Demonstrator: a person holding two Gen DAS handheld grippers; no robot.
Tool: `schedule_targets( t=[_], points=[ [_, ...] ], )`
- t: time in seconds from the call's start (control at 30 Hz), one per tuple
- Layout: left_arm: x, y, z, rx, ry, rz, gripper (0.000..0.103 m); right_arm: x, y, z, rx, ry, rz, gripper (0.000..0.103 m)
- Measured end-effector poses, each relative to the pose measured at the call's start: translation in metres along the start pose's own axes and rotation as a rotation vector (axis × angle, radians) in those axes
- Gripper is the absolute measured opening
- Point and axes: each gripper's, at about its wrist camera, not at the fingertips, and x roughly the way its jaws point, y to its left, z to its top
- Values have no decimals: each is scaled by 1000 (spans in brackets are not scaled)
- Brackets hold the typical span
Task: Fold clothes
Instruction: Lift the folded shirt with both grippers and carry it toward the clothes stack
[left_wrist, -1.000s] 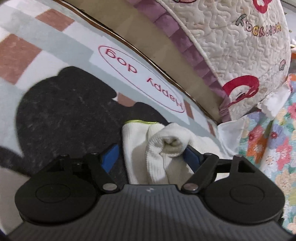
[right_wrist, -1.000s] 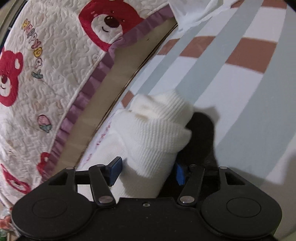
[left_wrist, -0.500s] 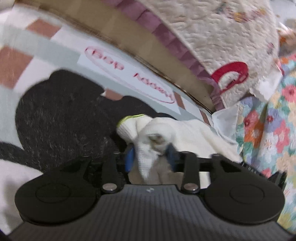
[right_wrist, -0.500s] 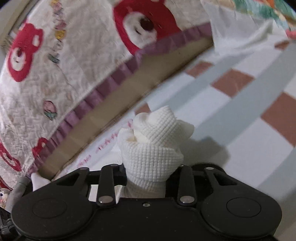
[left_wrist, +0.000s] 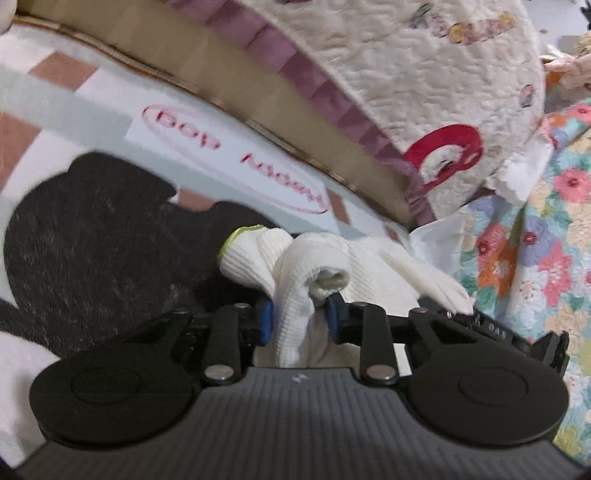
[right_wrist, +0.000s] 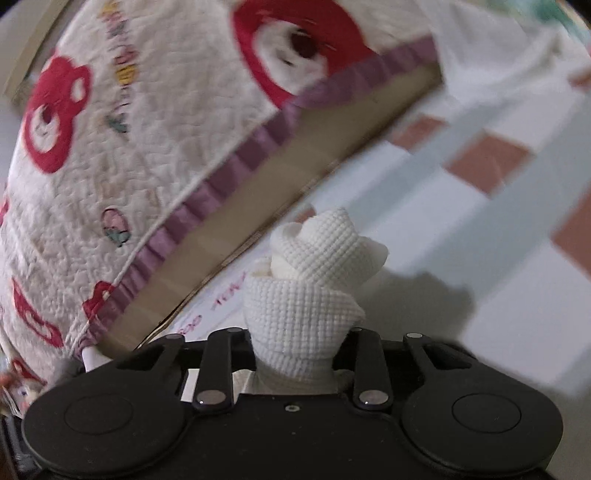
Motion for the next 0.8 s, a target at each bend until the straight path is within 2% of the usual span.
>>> schedule_targets(
  t=[0.1, 0.2, 0.3, 0.43, 0.63, 0.8],
  points=[
    [-20, -10, 7, -54, 4, -62, 23, -20, 24, 23, -67, -46, 65, 32],
    [-47, -31, 14, -26, -62, -124, 23, -43, 49, 49, -128, -76, 115, 32],
    [-75, -49, 23, -9, -127, -155, 23, -60, 81, 73, -203, -71, 148, 32],
    [-114, -66, 34, -39, -226, -189, 23, -77, 138, 106, -328, -45, 209, 32],
    [-174, -96, 50, -2, -350, -203, 23, -93, 227, 147, -482, 17, 283, 32],
    [-226, -100, 55, -29, -394, -189, 23, -101, 278, 147, -525, 71, 326, 32]
  ],
)
